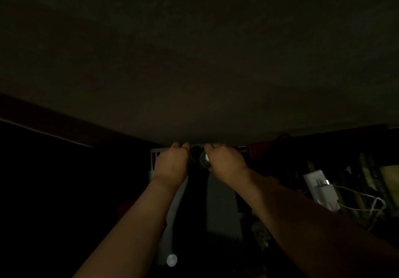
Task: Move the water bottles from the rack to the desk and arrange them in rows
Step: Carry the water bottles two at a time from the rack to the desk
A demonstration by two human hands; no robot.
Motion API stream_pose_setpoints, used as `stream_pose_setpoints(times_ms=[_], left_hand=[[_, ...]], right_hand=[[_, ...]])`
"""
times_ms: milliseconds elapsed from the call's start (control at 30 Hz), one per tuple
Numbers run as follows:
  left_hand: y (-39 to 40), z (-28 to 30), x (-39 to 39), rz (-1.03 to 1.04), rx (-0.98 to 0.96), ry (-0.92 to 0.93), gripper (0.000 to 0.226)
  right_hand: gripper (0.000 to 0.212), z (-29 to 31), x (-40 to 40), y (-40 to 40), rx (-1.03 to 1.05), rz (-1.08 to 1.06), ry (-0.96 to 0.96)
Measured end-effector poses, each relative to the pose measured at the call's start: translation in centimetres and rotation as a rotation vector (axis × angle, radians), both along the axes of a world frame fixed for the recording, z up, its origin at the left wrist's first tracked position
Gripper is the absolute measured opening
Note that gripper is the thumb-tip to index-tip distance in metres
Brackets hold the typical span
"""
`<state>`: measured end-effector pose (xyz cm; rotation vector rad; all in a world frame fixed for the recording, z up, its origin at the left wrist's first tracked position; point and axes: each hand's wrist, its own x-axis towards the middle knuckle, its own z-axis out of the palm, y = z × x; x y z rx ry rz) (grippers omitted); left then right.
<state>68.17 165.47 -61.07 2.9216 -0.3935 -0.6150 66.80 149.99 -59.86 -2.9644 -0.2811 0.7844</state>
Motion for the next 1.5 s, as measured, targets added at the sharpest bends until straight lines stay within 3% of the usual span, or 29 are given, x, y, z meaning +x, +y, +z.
stream_pose_setpoints(times_ms=[200,367,533,800,1100,1500], left_hand=[[0.3,0.4,-1.0,0.003,0.006,0.024,0.022],[1.0,4.2,-3.5,0.097,-0.049,0.040,0.033],[-0.3,12.0,-5.1,0.065,-0.153,0.007,0.056],[-4.9,26.9,-5.8,-0.125,-0.323,-0.240,0.049],[-17.0,39.6,-10.8,-0.304,-0.457,-0.267,0.054],[-41.3,48.4,-25.9,-0.532,-0.568,-0.178,0.068]], right_hand=[[0.045,-0.1,-1.4,0.9,0.069,-0.020,0.036],[0.037,3.3,-4.1,0.0,0.121,-0.141,0.029],[0.043,9.8,-7.4,-2.3,0.164,-0.259,-0.004],[0.040,23.6,-10.4,-8.1,0.237,-0.420,-0.165],[0.050,35.7,-17.6,-18.3,0.323,-0.700,-0.402],[0.052,43.8,-37.4,-40.7,0.423,-1.031,-0.633]])
